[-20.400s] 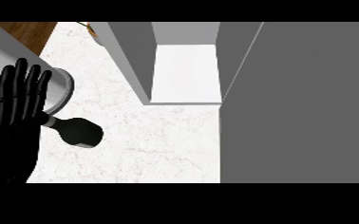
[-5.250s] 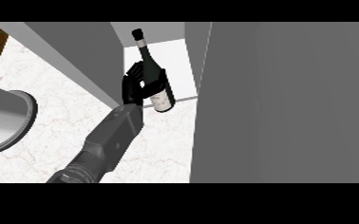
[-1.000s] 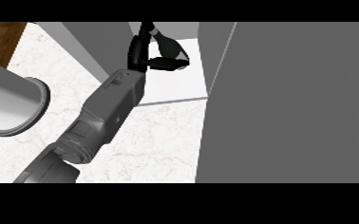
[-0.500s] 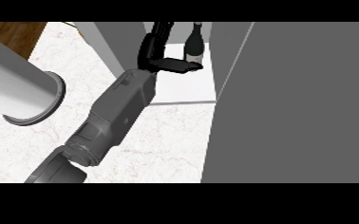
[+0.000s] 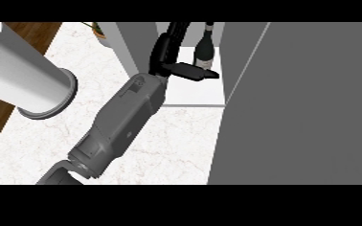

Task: Pick up the wine, place it into the cabinet and close the cabinet

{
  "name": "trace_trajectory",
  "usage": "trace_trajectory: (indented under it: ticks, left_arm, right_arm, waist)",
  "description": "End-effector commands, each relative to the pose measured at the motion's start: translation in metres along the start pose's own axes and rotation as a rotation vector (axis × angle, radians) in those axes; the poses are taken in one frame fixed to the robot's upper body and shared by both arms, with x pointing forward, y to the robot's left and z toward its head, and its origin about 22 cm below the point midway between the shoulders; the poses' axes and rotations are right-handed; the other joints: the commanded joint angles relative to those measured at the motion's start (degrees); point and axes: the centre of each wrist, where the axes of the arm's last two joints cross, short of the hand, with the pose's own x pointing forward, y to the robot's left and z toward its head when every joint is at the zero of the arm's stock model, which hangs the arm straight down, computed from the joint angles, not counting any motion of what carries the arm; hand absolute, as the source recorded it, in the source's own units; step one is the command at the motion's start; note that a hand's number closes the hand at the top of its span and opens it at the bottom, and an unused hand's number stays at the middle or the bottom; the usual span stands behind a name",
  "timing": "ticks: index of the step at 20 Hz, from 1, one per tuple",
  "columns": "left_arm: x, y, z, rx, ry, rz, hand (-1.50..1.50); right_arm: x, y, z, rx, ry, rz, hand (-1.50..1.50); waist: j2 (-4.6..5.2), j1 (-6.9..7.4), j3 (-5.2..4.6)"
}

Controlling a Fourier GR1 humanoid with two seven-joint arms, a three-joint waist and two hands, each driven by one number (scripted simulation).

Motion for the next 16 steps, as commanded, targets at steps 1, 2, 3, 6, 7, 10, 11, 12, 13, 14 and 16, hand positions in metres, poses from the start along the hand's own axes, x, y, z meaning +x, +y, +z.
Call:
trace_trajectory:
  ticks: [1, 2, 3, 6, 7, 10, 11, 12, 13, 14, 16]
  left_arm:
    - [0.025, -0.027, 0.001, -0.064, -0.034, 0.003, -1.5]
    - [0.021, -0.043, 0.016, -0.086, -0.031, 0.012, -1.5]
    - [0.028, -0.048, 0.018, -0.05, -0.017, 0.025, -1.5]
    - [0.03, -0.059, 0.048, -0.074, 0.003, 0.067, -1.5]
    - [0.037, -0.075, 0.059, -0.06, 0.014, 0.073, -1.5]
    - [0.053, -0.085, 0.071, -0.023, -0.011, 0.068, -1.5]
    - [0.042, -0.084, 0.09, 0.011, -0.012, 0.085, -1.5]
    - [0.057, -0.094, 0.089, 0.005, -0.024, 0.092, -1.5]
    - [0.058, -0.086, 0.095, 0.015, -0.015, 0.108, -1.5]
    - [0.055, -0.097, 0.108, 0.03, -0.018, 0.131, -1.5]
    - [0.048, -0.095, 0.131, 0.041, -0.011, 0.155, -1.5]
  right_arm:
    - [-0.002, -0.005, 0.017, -0.017, -0.007, 0.012, -1.5]
    - [-0.002, 0.001, 0.009, -0.004, -0.019, 0.015, -1.5]
    - [-0.005, 0.003, 0.018, 0.019, -0.004, 0.021, -1.5]
    - [0.001, 0.008, 0.012, -0.007, -0.025, -0.006, -1.5]
    - [0.001, 0.004, 0.006, 0.009, -0.023, 0.002, -1.5]
    - [-0.005, 0.005, 0.017, 0.013, -0.032, 0.003, -1.5]
    - [0.002, 0.017, 0.008, 0.013, -0.028, -0.003, -1.5]
    - [0.003, 0.007, 0.014, 0.031, -0.031, 0.022, -1.5]
    - [0.009, 0.011, 0.016, 0.034, -0.037, -0.004, -1.5]
    - [0.004, 0.007, 0.018, 0.031, -0.045, 0.016, -1.5]
    - [0.0, 0.024, 0.012, 0.02, -0.036, -0.014, -1.5]
  waist:
    - [-0.21, 0.74, 0.09]
    - [-0.4, 0.87, 0.07]
    - [-0.1, 0.18, 0.07]
    - [-0.17, 0.82, 0.01]
    - [-0.33, 0.79, 0.03]
    - [0.2, -0.09, 0.05]
    - [0.15, 0.01, -0.03]
    - [0.17, -0.29, 0.03]
    - [0.11, 0.03, 0.01]
    - [0.27, -0.74, 0.03]
    - [0.34, -0.32, -0.04]
